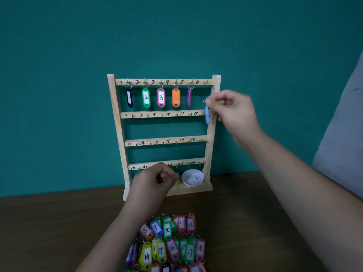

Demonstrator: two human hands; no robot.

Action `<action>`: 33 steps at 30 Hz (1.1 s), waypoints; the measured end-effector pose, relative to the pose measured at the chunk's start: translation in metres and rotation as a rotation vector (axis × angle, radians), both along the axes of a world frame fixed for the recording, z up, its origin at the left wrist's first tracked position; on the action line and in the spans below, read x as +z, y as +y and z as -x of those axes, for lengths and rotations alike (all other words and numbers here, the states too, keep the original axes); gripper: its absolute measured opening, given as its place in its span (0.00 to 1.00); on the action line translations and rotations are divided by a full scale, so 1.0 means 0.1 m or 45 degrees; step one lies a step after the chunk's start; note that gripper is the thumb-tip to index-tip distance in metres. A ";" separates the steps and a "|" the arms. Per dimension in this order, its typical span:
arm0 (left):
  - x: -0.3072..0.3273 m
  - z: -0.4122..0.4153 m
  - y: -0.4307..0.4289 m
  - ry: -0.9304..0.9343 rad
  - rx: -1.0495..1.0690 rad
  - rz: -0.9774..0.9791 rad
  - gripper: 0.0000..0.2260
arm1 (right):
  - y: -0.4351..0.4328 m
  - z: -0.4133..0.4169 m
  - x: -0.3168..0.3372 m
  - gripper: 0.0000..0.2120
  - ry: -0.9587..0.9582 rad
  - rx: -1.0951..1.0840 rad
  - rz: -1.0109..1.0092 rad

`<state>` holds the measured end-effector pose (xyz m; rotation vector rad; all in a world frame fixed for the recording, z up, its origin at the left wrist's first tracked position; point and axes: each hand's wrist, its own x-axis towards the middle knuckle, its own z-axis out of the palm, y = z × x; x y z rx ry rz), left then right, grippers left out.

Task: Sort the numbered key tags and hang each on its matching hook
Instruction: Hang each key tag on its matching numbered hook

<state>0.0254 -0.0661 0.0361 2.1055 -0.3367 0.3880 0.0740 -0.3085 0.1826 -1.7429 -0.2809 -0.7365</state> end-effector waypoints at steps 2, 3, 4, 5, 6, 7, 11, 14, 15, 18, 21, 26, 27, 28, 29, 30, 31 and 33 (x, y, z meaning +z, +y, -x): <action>0.03 0.01 0.00 0.004 -0.006 0.018 0.05 | -0.02 -0.04 0.24 0.02 -0.049 -0.057 -0.006; 0.04 0.01 0.00 0.006 -0.008 0.025 0.04 | -0.02 -0.07 0.33 0.03 -0.064 -0.081 -0.001; 0.05 0.02 0.00 0.009 -0.011 0.030 0.04 | -0.03 -0.09 0.41 0.03 -0.073 -0.105 0.014; 0.05 0.02 -0.01 0.012 -0.015 0.035 0.04 | -0.03 -0.11 0.47 0.03 -0.077 -0.131 0.038; 0.06 0.02 -0.01 0.016 -0.019 0.042 0.04 | -0.04 -0.13 0.51 0.04 -0.076 -0.156 0.062; 0.06 0.02 -0.01 0.019 -0.021 0.050 0.05 | -0.05 -0.16 0.55 0.04 -0.073 -0.178 0.083; 0.07 0.02 0.00 0.017 -0.026 0.059 0.05 | -0.09 -0.26 0.61 0.09 -0.035 -0.226 0.140; 0.07 0.03 0.01 0.016 -0.029 0.057 0.05 | -0.09 -0.31 0.60 0.08 -0.006 -0.236 0.166; 0.08 0.04 0.01 0.017 -0.029 0.058 0.05 | -0.09 -0.32 0.59 0.08 -0.003 -0.246 0.185; 0.09 0.05 0.02 0.019 -0.030 0.060 0.05 | -0.10 -0.34 0.53 0.06 -0.003 -0.282 0.271; 0.10 0.05 0.02 0.012 -0.036 0.068 0.05 | -0.12 -0.33 0.49 0.05 -0.011 -0.300 0.301; 0.13 0.06 0.04 0.005 -0.053 0.108 0.05 | -0.04 -0.17 0.29 0.02 -0.154 -0.361 0.279; 0.15 0.06 0.03 0.007 -0.058 0.129 0.05 | 0.02 -0.11 0.21 0.02 -0.174 -0.329 0.295; 0.16 0.07 0.04 0.009 -0.061 0.150 0.05 | 0.08 -0.05 0.11 0.02 -0.175 -0.269 0.319; 0.17 0.07 0.03 0.008 -0.062 0.174 0.04 | 0.14 0.01 0.00 0.03 -0.158 -0.194 0.356; 0.17 0.07 0.03 0.007 -0.062 0.203 0.04 | 0.21 0.07 -0.11 0.03 -0.133 -0.113 0.408; 0.18 0.08 0.04 0.008 -0.065 0.242 0.03 | 0.26 0.13 -0.21 0.04 -0.108 -0.031 0.477; 0.20 0.09 0.04 0.017 -0.082 0.336 0.02 | 0.35 0.23 -0.39 0.04 -0.038 0.136 0.634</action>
